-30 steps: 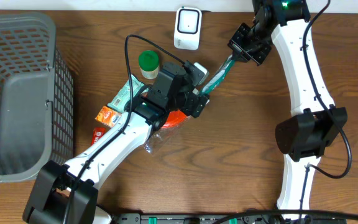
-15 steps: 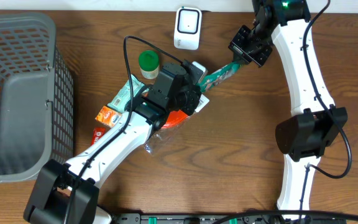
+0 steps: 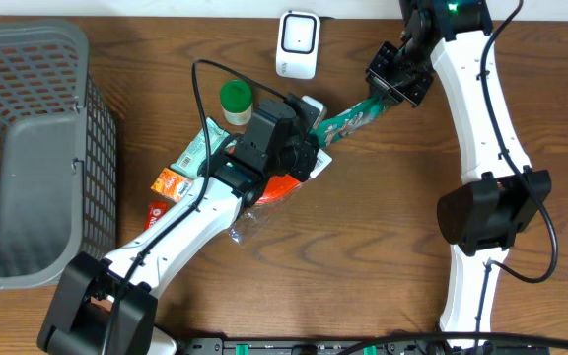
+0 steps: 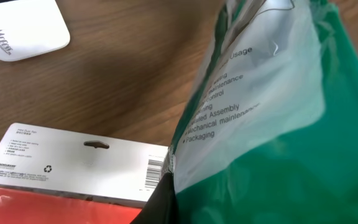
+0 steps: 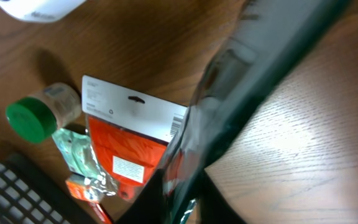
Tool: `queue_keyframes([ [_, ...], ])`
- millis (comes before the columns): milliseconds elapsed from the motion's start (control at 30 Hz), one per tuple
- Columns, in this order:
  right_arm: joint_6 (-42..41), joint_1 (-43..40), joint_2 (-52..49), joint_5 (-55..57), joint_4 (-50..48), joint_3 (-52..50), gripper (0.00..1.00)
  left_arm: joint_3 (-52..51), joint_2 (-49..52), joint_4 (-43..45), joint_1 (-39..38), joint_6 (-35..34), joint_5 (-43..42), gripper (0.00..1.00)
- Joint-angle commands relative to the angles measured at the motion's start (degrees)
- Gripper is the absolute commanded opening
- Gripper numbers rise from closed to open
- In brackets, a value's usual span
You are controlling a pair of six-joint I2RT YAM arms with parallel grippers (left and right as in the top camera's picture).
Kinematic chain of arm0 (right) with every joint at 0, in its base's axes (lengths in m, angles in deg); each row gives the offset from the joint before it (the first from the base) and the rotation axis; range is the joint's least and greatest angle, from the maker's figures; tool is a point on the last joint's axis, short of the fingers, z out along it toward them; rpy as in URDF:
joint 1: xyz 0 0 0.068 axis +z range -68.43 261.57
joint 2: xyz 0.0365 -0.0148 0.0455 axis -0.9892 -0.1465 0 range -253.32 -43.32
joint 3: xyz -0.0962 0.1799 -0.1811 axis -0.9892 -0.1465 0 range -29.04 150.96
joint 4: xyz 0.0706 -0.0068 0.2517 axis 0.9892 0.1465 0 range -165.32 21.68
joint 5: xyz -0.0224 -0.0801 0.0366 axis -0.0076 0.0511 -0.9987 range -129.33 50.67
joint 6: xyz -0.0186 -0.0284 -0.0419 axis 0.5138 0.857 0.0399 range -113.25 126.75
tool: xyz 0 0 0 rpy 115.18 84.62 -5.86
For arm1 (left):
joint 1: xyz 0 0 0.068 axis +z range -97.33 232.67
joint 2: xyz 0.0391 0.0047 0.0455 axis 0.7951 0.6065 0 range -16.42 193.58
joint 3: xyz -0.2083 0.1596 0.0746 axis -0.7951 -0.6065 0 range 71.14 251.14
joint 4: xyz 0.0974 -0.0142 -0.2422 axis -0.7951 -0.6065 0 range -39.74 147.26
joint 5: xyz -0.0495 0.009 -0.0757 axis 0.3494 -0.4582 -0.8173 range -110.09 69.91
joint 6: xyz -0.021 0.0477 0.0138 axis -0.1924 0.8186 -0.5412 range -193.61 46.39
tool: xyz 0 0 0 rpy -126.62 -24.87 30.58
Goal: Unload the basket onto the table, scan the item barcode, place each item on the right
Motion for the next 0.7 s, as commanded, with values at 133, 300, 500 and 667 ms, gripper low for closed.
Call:
queue_keyframes([
  [133,2.49,0.07,-0.50,0.35,0.07,1.31,0.61,-0.46,0.57,1.42,0.15,-3.30,-2.21,0.07],
  [300,3.39,-1.05,-0.50,0.33,0.15,1.31,0.75,-0.46,0.57,1.40,0.63,-5.79,-2.25,0.08],
  [500,5.53,-5.35,-0.48,0.28,2.16,1.31,0.76,-0.46,0.57,1.42,3.82,-9.09,-7.93,0.07],
  [667,7.87,-10.10,-0.33,0.31,4.11,1.33,0.76,-0.46,0.59,2.23,8.63,-10.54,-14.64,0.07],
])
